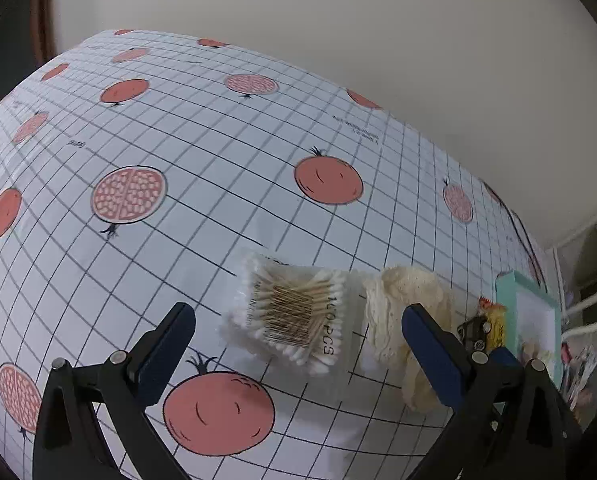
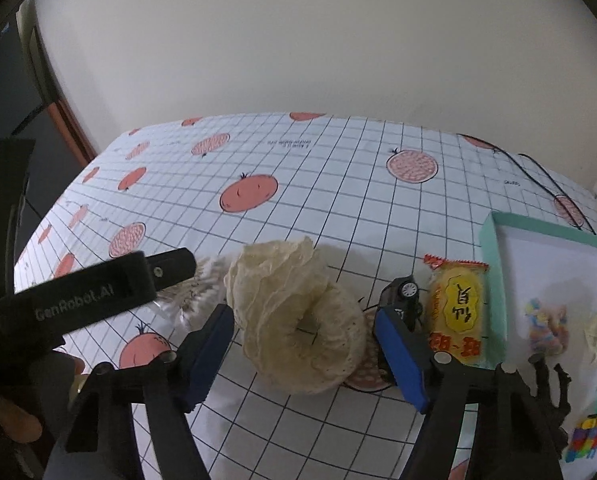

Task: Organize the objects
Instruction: 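Close the left tool on the cotton swab pack while the right tool grasps the cream lace cloth, then carry the swab pack with the left tool while the right tool carries the cloth to the tray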

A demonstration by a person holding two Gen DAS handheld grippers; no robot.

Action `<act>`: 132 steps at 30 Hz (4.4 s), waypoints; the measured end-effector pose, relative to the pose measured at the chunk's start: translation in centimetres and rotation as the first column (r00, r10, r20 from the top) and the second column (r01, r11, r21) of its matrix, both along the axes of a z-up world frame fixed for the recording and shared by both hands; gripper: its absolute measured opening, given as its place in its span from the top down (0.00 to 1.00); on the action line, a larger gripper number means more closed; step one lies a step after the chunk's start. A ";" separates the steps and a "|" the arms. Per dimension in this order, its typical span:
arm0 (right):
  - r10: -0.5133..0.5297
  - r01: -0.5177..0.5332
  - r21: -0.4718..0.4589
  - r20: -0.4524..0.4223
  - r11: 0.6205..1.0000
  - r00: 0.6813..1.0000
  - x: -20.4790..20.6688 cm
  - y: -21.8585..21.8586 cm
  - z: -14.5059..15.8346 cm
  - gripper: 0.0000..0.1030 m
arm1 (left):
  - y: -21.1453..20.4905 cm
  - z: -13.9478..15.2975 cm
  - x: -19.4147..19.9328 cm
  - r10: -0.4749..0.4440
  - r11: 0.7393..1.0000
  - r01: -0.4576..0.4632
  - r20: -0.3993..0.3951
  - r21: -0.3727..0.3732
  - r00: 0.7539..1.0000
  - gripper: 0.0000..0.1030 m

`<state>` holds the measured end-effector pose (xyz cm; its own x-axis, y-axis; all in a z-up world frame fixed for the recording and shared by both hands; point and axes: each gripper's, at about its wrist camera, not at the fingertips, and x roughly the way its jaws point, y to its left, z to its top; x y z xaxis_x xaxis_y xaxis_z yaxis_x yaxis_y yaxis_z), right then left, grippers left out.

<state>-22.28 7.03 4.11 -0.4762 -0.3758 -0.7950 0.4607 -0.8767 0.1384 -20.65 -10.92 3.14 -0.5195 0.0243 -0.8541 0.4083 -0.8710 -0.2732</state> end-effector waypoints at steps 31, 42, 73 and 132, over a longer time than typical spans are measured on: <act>-0.010 0.007 0.058 0.068 0.998 0.998 -0.2 -1.4 -4.4 0.52 | 1.3 -3.1 -0.2 -0.044 0.988 0.056 0.088 -0.146 0.995 0.26; -0.026 0.022 0.092 0.045 0.995 0.999 -0.2 -1.3 -4.5 0.68 | 0.7 -3.4 0.0 -0.016 0.985 0.033 0.100 -0.170 0.995 0.35; 0.009 -0.009 -0.042 0.011 0.999 1.000 0.2 -0.4 -0.2 0.86 | -0.6 0.8 1.6 0.044 0.988 -0.039 0.035 -0.151 0.998 0.44; -0.271 0.254 -0.159 -0.097 0.954 0.958 -2.2 20.5 8.9 0.86 | 17.7 10.9 -0.4 -0.288 0.954 0.260 -0.222 -0.147 0.932 0.44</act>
